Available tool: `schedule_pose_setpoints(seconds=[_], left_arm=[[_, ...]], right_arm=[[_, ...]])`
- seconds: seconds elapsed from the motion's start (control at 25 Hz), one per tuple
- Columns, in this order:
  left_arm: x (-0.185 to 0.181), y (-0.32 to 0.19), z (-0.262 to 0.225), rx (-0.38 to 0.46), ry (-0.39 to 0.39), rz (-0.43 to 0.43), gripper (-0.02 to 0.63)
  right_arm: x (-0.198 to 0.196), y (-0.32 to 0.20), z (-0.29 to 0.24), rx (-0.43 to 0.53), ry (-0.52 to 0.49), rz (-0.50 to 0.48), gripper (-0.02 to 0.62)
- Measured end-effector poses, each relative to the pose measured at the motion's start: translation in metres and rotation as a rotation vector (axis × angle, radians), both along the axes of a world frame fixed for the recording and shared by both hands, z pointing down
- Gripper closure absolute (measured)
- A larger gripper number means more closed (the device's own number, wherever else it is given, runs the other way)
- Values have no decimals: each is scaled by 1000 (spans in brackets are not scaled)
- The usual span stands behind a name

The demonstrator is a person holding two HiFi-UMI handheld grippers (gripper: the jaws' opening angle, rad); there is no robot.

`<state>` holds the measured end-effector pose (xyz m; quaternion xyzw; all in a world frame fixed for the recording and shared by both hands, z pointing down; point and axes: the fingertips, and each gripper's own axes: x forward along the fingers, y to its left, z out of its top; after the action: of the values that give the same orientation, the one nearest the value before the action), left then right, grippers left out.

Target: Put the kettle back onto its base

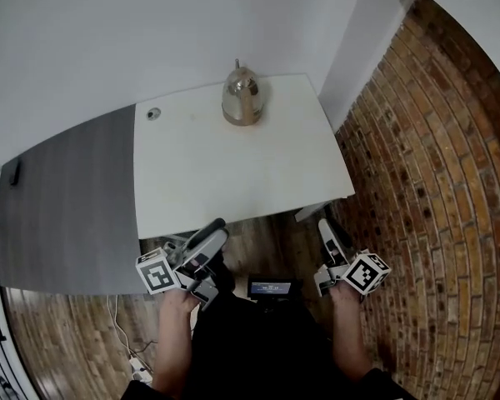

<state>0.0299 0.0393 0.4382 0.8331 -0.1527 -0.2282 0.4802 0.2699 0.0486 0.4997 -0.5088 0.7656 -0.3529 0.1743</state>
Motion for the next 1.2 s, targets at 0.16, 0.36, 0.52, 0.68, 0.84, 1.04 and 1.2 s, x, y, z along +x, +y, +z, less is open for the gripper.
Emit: schedule_pose_setpoints(seconds=[0.16,0.36,0.52,0.68,0.84,1.04,1.2], left_arm=[[18,34,9,-20,-66,1,311],[30,58,9,-22,-147,0,311],[40,62,6,-17,-157,28,311],[53,54,-1,-3,-116,66,311],[51,40,-13,23,-83,68,311],[31,28,-13,19,-40,25,311],[13,20,-15,18,-8,-11,311]], right_arm=[[16,33,22,-18,-91,-16,482],[17,52,30,-13,-175,-60,492],[14,58,20,19,-210,-91,500],[21,53,11,40,-196,-85,506],[19,43,0,46,-204,-78,517],[-3,25,-6,35,-196,-123,522],[-20,15,-13,34,-169,-158,523]])
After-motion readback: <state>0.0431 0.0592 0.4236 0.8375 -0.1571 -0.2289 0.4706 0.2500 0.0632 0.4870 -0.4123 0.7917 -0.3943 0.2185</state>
